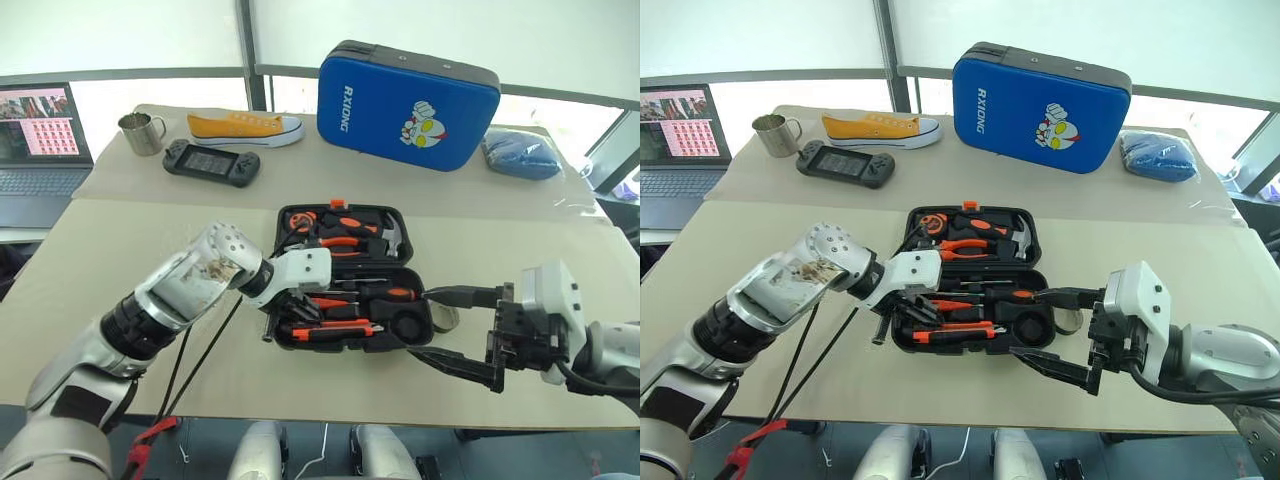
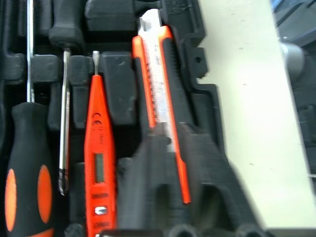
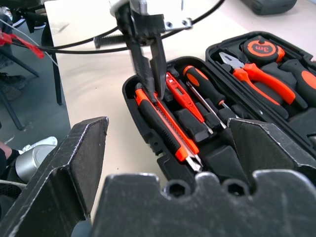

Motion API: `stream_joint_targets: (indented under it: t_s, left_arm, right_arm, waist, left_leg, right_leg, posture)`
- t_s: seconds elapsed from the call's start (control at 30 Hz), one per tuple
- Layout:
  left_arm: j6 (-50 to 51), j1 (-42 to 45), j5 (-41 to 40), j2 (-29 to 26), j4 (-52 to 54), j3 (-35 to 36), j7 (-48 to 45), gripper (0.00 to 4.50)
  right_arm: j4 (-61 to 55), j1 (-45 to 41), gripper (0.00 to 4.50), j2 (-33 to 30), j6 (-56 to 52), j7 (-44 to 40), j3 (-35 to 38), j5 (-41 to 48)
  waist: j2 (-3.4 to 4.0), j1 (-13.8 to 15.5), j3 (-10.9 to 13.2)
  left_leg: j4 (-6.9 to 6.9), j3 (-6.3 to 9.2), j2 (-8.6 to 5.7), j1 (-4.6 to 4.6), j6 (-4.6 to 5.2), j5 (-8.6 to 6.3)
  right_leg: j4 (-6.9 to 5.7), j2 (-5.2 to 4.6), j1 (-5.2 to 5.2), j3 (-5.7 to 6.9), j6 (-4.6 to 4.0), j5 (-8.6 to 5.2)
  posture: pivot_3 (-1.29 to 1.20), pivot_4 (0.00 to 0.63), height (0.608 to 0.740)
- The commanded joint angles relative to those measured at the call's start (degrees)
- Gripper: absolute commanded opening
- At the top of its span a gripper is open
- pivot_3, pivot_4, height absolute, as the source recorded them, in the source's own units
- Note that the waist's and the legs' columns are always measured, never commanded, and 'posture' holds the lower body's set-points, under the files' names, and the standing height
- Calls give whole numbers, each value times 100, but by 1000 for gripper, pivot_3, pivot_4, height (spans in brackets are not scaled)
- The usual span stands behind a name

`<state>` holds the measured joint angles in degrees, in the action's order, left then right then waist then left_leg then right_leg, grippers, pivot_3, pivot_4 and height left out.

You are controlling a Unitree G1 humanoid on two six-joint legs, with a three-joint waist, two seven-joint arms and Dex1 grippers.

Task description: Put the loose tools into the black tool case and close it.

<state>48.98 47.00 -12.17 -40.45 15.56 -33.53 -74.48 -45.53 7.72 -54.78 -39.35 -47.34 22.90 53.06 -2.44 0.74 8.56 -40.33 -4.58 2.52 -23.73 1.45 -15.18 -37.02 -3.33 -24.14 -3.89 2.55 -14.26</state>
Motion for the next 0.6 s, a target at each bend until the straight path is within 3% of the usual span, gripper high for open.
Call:
stream_joint_targets:
  t_s: [0.03,0.6]
  left_arm:
    - [-199,19,91,-38,107,-154,-102,32]
    - [-991,-250,917,1,-107,-766,-18,32]
  right_arm:
    - [-100,-23,4500,-58,-35,40,50,68]
    - [-95,-50,4500,-48,-109,84,64,111]
  waist:
    - [0,-4,0]
    - [2,0,-2]
  left_leg:
    - [0,0,0,0,0,0]
    - [0,1,1,10,0,0]
  right_leg:
    - [0,0,0,0,0,0]
    - [0,1,9,0,0,0]
  posture:
    - [0,150,740]
    - [0,150,740]
